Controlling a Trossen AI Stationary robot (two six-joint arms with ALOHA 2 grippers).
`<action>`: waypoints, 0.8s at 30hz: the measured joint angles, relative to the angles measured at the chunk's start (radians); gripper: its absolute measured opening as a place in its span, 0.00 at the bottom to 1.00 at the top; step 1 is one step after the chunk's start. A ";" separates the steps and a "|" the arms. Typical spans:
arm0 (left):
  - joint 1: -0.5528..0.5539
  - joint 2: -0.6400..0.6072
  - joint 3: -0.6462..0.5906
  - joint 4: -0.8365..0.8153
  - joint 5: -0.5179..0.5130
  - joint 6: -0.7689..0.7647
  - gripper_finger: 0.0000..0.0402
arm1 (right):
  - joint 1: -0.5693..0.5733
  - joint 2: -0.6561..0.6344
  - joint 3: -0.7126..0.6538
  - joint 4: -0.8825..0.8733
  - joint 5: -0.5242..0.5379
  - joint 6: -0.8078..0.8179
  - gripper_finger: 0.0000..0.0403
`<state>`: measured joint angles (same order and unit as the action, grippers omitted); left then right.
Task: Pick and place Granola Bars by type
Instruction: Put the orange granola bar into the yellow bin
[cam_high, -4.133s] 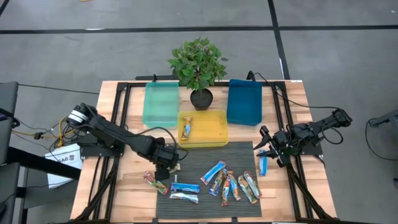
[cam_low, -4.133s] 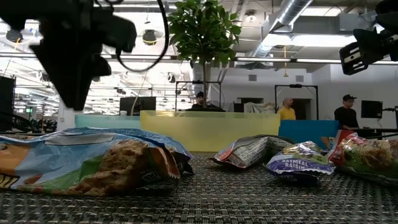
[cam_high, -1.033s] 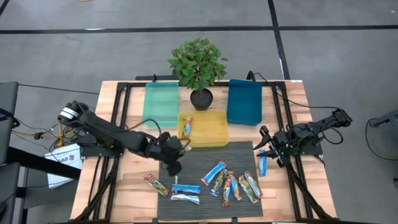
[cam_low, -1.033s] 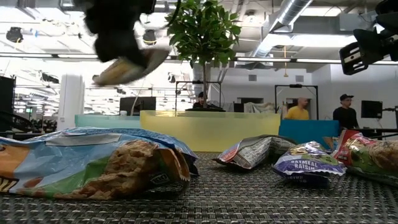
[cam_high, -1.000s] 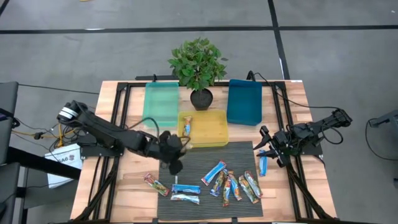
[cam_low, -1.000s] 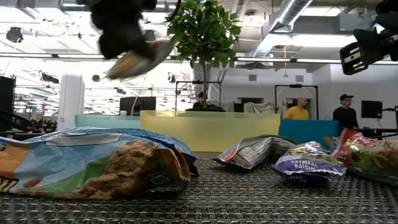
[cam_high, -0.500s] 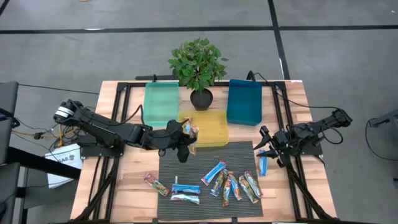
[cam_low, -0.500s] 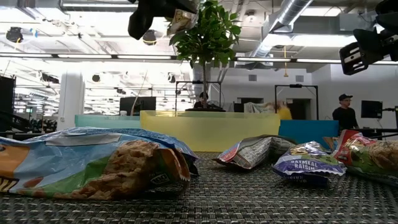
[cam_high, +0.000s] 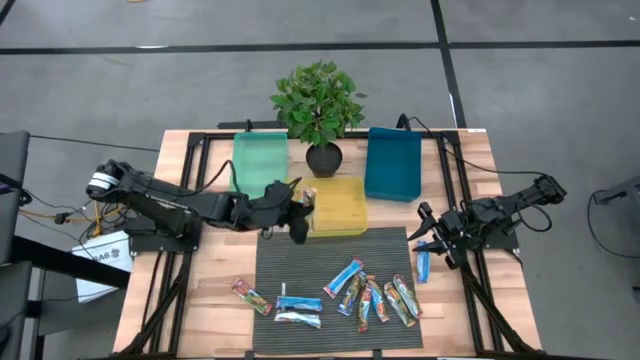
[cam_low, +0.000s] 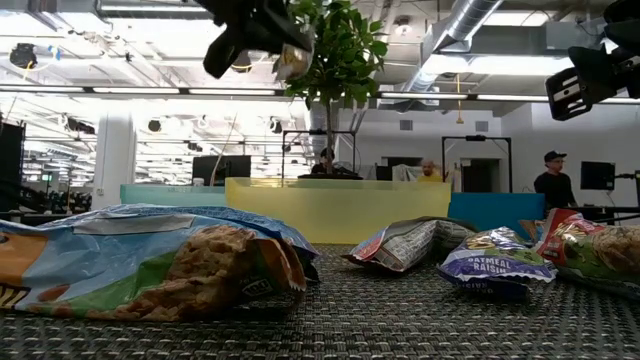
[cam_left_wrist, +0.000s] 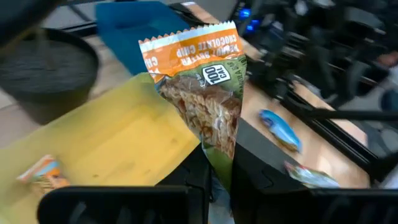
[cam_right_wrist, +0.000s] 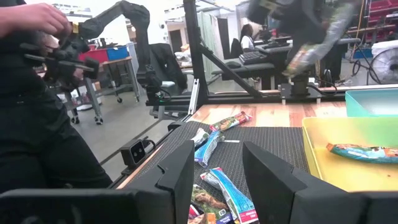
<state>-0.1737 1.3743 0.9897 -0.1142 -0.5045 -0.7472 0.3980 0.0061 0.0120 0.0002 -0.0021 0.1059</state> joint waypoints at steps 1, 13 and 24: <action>0.017 0.000 0.000 -0.011 0.000 -0.010 0.07 | 0.000 0.000 0.000 0.000 0.000 0.000 0.32; 0.156 0.001 0.000 -0.099 0.000 -0.099 0.07 | 0.000 0.000 0.000 0.000 0.000 0.000 0.32; 0.214 0.127 0.002 -0.077 0.118 -0.156 0.07 | 0.000 0.000 0.000 0.000 0.000 0.000 0.32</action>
<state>0.0398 1.5014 0.9913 -0.1914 -0.3868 -0.9031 0.3979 0.0063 0.0116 0.0002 -0.0021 0.1060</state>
